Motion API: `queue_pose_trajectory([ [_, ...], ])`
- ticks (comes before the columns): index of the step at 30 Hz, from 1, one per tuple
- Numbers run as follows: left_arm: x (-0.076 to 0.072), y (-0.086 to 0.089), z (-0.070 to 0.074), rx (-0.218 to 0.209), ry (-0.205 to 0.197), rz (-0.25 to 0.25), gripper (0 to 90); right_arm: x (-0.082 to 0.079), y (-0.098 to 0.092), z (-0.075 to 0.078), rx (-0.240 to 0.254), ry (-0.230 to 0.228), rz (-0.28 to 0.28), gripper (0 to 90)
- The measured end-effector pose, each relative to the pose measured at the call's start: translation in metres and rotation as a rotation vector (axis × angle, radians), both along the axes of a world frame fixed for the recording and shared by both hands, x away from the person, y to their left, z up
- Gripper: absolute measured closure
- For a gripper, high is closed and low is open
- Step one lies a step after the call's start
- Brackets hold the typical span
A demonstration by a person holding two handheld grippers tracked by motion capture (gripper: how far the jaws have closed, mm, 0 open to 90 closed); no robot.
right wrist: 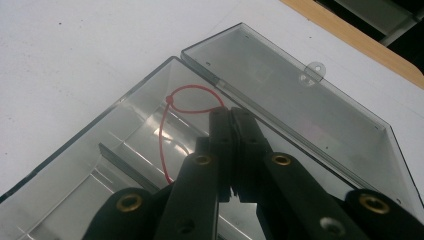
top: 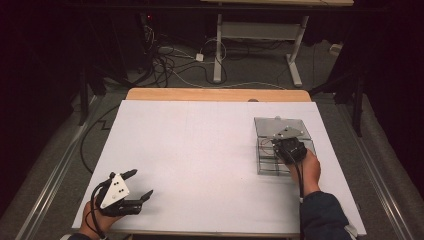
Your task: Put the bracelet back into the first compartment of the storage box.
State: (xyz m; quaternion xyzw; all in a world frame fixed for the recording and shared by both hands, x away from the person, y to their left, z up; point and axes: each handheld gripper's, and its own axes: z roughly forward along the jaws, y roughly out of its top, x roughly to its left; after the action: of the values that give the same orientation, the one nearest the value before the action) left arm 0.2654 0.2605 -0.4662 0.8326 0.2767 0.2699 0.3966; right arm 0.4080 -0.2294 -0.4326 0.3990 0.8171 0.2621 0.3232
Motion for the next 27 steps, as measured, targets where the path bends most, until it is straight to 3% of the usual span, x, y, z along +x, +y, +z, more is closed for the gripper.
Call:
queue_pose_trajectory([
  [8, 0.000, 0.000, 0.000, -0.002, 0.003, -0.005, 17.6, 0.001, 0.005, -0.002, -0.011, 0.041, 0.016, 84.2],
  [27, 0.000, 0.001, 0.000, 0.002, -0.001, -0.002, 17.6, -0.011, -0.001, 0.009, 0.116, -0.027, 0.059, 74.9],
])
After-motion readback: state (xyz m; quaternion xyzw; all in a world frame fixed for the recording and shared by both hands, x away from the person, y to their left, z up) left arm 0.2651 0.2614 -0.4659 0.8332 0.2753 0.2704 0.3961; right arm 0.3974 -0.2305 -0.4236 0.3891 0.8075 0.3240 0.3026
